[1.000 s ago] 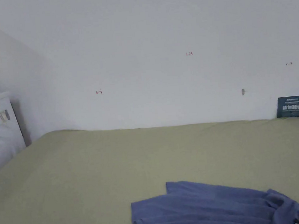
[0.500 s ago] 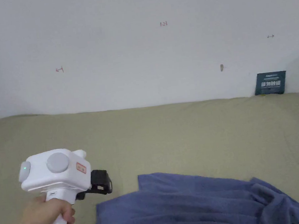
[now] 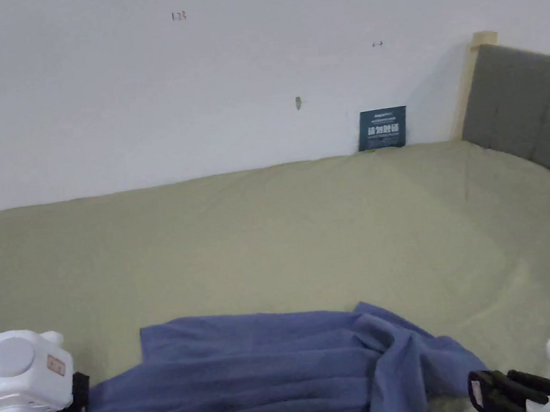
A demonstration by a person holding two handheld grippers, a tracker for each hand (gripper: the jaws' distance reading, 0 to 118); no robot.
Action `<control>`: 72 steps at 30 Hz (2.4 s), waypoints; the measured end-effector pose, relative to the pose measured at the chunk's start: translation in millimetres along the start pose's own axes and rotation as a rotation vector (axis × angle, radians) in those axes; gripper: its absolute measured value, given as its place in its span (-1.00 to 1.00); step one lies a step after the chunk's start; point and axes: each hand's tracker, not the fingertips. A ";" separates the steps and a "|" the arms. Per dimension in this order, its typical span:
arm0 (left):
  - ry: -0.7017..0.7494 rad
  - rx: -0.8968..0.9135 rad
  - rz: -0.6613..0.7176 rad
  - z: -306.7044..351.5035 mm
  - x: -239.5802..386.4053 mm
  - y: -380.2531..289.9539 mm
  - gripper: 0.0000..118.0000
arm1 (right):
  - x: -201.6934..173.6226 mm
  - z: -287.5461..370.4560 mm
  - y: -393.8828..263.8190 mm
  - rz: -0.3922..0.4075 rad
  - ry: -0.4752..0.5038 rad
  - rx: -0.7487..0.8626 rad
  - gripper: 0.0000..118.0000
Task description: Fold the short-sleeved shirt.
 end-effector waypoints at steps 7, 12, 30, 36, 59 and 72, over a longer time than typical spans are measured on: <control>-0.145 0.034 -0.016 12.6 6.5 0.1 -1.00 | 35.4 -46.5 30.6 -0.104 -0.060 -0.101 -0.29; -0.222 0.085 0.030 26.1 -3.4 12.7 -1.00 | 25.3 -95.8 42.7 -0.118 0.061 -0.166 0.30; -0.246 0.172 -0.027 59.3 -16.0 11.7 -1.00 | 10.6 -174.4 35.3 0.007 -0.008 -0.245 -0.93; -0.284 0.241 -0.026 80.8 -15.6 9.5 -1.00 | 4.9 -140.5 56.5 -0.040 0.068 -0.086 -0.93; -0.248 0.684 0.018 290.9 -71.8 103.6 -1.00 | -96.4 -97.8 278.5 0.158 0.181 0.297 -0.93; -0.223 0.794 0.037 321.3 -88.8 145.2 -1.00 | -89.6 -116.1 356.1 0.081 0.207 0.363 -0.93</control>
